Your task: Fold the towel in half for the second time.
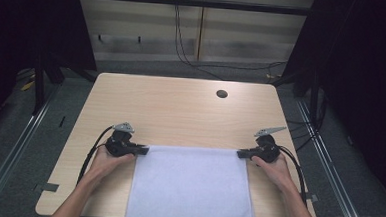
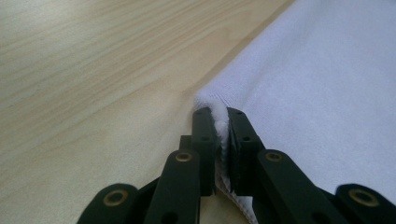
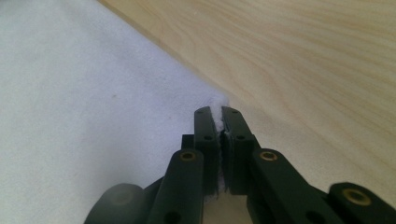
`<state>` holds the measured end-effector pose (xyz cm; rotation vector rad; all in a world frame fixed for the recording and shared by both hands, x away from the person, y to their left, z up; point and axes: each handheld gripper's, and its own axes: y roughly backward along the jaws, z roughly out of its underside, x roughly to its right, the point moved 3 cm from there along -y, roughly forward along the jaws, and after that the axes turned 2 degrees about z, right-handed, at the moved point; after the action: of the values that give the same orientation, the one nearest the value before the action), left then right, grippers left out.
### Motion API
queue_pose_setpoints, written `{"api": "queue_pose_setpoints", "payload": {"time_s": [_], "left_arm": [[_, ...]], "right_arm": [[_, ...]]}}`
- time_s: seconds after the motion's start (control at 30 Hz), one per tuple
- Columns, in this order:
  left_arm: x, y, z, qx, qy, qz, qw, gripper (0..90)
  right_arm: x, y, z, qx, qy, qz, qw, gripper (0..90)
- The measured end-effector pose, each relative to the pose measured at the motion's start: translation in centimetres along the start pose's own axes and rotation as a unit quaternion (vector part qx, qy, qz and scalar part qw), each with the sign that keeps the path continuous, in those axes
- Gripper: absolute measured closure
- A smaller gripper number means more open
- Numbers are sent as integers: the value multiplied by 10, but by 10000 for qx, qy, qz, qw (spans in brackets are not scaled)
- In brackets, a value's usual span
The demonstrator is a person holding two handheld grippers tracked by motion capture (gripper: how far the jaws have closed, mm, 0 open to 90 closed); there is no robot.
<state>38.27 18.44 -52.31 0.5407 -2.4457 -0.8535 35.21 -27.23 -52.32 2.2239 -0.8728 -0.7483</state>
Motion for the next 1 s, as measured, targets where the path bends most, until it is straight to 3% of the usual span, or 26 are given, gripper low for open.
{"api": "queue_pose_setpoints", "payload": {"time_s": [0.13, 0.2, 0.33, 0.43, 0.63, 0.77, 0.83, 0.87, 0.9, 1.0], "left_arm": [[-3, 2, -2, 99, 39, -50, 9999, 837], [-4, 4, -6, 260, 115, -118, 9995, 837], [-6, 10, -14, 379, 62, -171, 9991, 837], [-6, 18, -27, 559, 18, -232, 9982, 838], [-10, 26, -46, 694, -33, -304, 9971, 840], [-14, 35, -61, 896, -28, -376, 9953, 841], [-16, 41, -70, 1082, -58, -463, 9930, 842], [-16, 45, -77, 1289, -70, -501, 9904, 842], [-17, 47, -81, 1354, -19, -493, 9896, 843], [-19, 53, -91, 1438, -47, -516, 9883, 844]], "right_arm": [[1, 3, -4, 92, -50, 51, 9999, 864], [1, 7, -8, 203, -68, 113, 9997, 865], [0, 14, -16, 315, -17, 231, 9992, 866], [2, 14, -25, 388, -24, 334, 9987, 867], [6, 20, -39, 541, -10, 423, 9976, 868], [10, 29, -54, 714, -24, 465, 9964, 870], [11, 35, -68, 845, 30, 522, 9951, 870], [11, 35, -68, 845, 30, 522, 9951, 870], [12, 44, -80, 1118, -21, 545, 9922, 871], [13, 51, -88, 1234, 1, 541, 9909, 871]]}}
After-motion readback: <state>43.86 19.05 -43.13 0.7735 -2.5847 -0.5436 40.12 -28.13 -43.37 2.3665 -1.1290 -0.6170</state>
